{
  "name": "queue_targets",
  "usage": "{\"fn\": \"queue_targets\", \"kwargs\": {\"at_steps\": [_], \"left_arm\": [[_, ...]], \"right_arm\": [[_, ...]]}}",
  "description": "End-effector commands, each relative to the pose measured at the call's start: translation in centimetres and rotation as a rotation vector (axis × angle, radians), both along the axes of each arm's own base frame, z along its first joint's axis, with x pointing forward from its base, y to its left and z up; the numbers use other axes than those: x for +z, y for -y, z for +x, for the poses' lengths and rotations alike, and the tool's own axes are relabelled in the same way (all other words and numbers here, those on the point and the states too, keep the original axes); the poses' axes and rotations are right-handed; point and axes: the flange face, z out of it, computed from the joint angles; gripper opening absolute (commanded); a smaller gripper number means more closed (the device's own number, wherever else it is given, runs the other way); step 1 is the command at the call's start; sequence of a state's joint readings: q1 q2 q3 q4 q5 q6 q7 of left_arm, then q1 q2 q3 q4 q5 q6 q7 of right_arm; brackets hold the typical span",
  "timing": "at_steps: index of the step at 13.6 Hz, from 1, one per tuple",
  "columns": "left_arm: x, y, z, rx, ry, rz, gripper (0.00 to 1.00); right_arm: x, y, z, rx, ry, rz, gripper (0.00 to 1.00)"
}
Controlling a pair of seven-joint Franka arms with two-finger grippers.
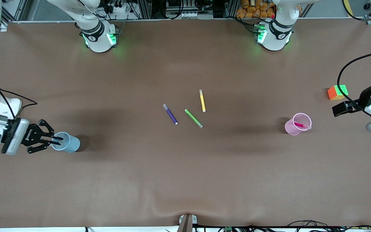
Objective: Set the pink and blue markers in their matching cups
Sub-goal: 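Lower the blue marker into the blue cup and open the right gripper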
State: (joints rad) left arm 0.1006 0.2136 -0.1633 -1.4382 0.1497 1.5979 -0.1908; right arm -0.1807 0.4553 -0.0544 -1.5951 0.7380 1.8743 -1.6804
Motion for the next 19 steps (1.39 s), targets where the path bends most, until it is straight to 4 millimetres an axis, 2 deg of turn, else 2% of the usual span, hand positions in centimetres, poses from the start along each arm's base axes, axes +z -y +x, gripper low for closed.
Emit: {"fn": "queue_targets", "kwargs": {"at_steps": [1,4,7,13,15,17,19], "left_arm": [[1.1,-0.6,-1.0,0.008,-0.011,-0.083,1.00],[3.7,-0.7,-2.5,-0.054,0.013,-0.091,1.00],[6.0,-0.6,-4.1,-0.069,0.017,-0.084,1.00],[7.8,-0.1,-6.3,-0.081,-0.008,-0.106,1.00],[8.4,-0.5,-8.1,-0.073,-0.015,-0.114,1.00],[7.8,0.1,-10.4,-0.078,-0.035,-0.111,1.00],[7.5,0.3,-10.6,-0.081,-0.040,-0.110,1.00]], "right_arm": [[-1.6,2.0,0.4,0.001,0.048,0.068,0.00],[-4.0,3.7,0.4,0.016,0.116,0.138,0.00],[-5.1,4.4,0.1,0.040,0.176,0.180,0.00],[-5.5,5.6,-0.8,0.134,0.240,0.202,0.00],[-7.4,6.0,-1.0,0.156,0.247,0.205,0.00],[-8.6,6.2,-1.4,0.154,0.240,0.219,0.00],[-9.4,6.3,-2.0,0.154,0.219,0.239,0.00]]}}
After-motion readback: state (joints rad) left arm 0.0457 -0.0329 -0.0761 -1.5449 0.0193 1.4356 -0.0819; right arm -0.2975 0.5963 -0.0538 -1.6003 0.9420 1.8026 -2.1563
